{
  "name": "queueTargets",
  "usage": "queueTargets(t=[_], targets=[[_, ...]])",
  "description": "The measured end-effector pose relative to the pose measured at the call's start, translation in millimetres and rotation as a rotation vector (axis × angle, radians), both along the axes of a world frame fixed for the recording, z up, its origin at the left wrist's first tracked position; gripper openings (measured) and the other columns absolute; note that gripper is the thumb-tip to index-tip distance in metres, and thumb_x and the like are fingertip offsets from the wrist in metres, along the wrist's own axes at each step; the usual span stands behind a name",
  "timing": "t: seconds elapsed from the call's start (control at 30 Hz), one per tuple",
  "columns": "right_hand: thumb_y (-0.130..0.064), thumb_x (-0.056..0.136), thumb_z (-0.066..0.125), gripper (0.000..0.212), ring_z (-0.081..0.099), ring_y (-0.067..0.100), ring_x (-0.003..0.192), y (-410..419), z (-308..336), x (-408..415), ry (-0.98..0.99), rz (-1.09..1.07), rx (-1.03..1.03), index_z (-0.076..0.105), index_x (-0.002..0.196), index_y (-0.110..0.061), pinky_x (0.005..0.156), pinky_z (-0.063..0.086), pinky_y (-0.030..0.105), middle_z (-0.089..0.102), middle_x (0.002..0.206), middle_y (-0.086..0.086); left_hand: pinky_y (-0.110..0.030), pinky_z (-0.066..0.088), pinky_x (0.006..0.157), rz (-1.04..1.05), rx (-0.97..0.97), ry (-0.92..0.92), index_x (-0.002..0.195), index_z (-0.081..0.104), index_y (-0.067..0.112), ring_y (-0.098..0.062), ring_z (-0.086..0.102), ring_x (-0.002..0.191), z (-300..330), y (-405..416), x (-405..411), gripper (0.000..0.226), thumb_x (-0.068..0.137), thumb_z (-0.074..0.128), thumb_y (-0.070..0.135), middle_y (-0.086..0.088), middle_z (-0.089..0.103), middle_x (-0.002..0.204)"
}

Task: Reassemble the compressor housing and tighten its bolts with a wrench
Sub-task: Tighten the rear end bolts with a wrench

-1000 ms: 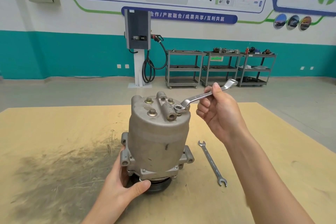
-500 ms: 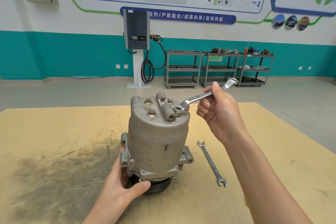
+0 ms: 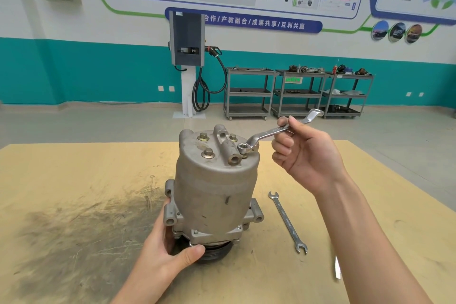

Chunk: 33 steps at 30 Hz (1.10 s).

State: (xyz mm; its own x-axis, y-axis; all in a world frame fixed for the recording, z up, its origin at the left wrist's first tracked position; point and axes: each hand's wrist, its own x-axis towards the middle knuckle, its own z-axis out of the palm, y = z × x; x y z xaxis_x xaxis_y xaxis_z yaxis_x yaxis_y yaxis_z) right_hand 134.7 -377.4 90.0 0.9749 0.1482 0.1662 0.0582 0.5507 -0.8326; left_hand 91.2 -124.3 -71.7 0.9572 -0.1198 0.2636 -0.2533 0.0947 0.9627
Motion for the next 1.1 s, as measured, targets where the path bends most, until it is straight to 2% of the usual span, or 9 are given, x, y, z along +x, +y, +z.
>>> queueTargets(t=[0.1, 0.2, 0.27, 0.5, 0.63, 0.7, 0.8, 0.97, 1.1], targets=[[-0.024, 0.101, 0.035, 0.026, 0.036, 0.011, 0.047, -1.5, -0.2, -0.7, -0.012, 0.009, -0.003, 0.051, 0.084, -0.014, 0.046, 0.034, 0.020, 0.041, 0.053, -0.002, -0.010, 0.047, 0.090, -0.006, 0.000, -0.018, 0.151, 0.029, 0.015, -0.001, 0.059, 0.119, 0.1, -0.1, -0.1, 0.107, 0.062, 0.088, 0.019, 0.021, 0.063, 0.128], [-0.025, 0.103, 0.034, 0.028, 0.037, 0.012, 0.047, 0.6, -0.8, -0.3, -0.045, -0.037, -0.042, 0.051, 0.083, -0.014, 0.046, 0.034, 0.021, 0.041, 0.052, -0.001, -0.008, 0.046, 0.089, -0.033, -0.015, -0.035, 0.150, 0.030, 0.017, -0.001, 0.058, 0.120, 3.1, -0.1, -2.2, 0.128, 0.044, 0.095, 0.047, 0.021, 0.062, 0.129], [-0.025, 0.104, 0.032, 0.031, 0.037, 0.013, 0.046, 4.5, -2.1, 0.6, -0.060, -0.078, -0.058, 0.050, 0.083, -0.014, 0.046, 0.034, 0.021, 0.042, 0.051, -0.001, -0.007, 0.046, 0.088, -0.035, -0.020, -0.040, 0.150, 0.030, 0.019, 0.000, 0.058, 0.121, 4.8, -0.3, -3.4, 0.130, 0.043, 0.093, 0.057, 0.022, 0.062, 0.130], [-0.031, 0.105, 0.030, 0.033, 0.035, 0.011, 0.042, 18.0, -6.3, 5.3, -0.018, -0.111, -0.009, 0.047, 0.082, -0.015, 0.043, 0.032, 0.020, 0.041, 0.048, -0.002, -0.008, 0.046, 0.090, -0.030, -0.019, -0.016, 0.151, 0.030, 0.025, 0.001, 0.056, 0.123, 3.6, 1.0, -2.7, 0.130, 0.042, 0.094, 0.058, 0.024, 0.059, 0.132], [-0.031, 0.105, 0.029, 0.033, 0.032, 0.010, 0.041, 19.5, -8.4, 6.1, 0.042, -0.075, 0.060, 0.046, 0.081, -0.015, 0.041, 0.030, 0.018, 0.039, 0.047, -0.003, -0.008, 0.046, 0.089, -0.020, -0.006, -0.026, 0.146, 0.034, 0.029, 0.001, 0.056, 0.122, 2.9, 0.0, -1.2, 0.115, 0.049, 0.093, 0.048, 0.024, 0.060, 0.131], [-0.030, 0.105, 0.029, 0.033, 0.031, 0.009, 0.040, 18.6, -8.4, 6.6, 0.072, -0.045, 0.139, 0.046, 0.080, -0.015, 0.040, 0.029, 0.018, 0.037, 0.046, -0.004, -0.009, 0.047, 0.090, -0.021, -0.006, -0.026, 0.143, 0.036, 0.030, 0.000, 0.057, 0.122, 2.1, 0.0, -0.4, 0.114, 0.047, 0.093, 0.051, 0.023, 0.061, 0.131], [-0.028, 0.105, 0.028, 0.033, 0.031, 0.009, 0.039, 15.3, -6.8, 8.4, 0.053, -0.078, 0.205, 0.045, 0.081, -0.013, 0.040, 0.029, 0.018, 0.036, 0.045, -0.002, -0.017, 0.048, 0.097, -0.031, -0.010, -0.013, 0.141, 0.036, 0.033, -0.001, 0.058, 0.121, 2.0, 1.4, 0.5, 0.119, 0.040, 0.094, 0.058, 0.022, 0.062, 0.130], [-0.030, 0.105, 0.028, 0.037, 0.030, 0.010, 0.037, 11.2, -4.5, 15.8, 0.045, -0.068, 0.197, 0.048, 0.080, -0.012, 0.039, 0.028, 0.019, 0.035, 0.042, -0.001, -0.035, 0.039, 0.107, -0.039, -0.030, 0.016, 0.149, 0.027, 0.032, -0.007, 0.056, 0.126, 1.0, 1.6, 1.6, 0.135, 0.036, 0.097, 0.053, 0.019, 0.060, 0.134], [-0.029, 0.104, 0.029, 0.035, 0.029, 0.010, 0.034, 16.7, 2.2, 26.1, 0.075, 0.048, 0.046, 0.048, 0.081, -0.011, 0.037, 0.025, 0.019, 0.034, 0.040, -0.002, -0.022, 0.046, 0.097, -0.047, -0.043, 0.028, 0.143, 0.030, 0.038, -0.003, 0.059, 0.122, 0.3, 1.1, 2.1, 0.132, 0.031, 0.097, 0.055, 0.023, 0.063, 0.128]])
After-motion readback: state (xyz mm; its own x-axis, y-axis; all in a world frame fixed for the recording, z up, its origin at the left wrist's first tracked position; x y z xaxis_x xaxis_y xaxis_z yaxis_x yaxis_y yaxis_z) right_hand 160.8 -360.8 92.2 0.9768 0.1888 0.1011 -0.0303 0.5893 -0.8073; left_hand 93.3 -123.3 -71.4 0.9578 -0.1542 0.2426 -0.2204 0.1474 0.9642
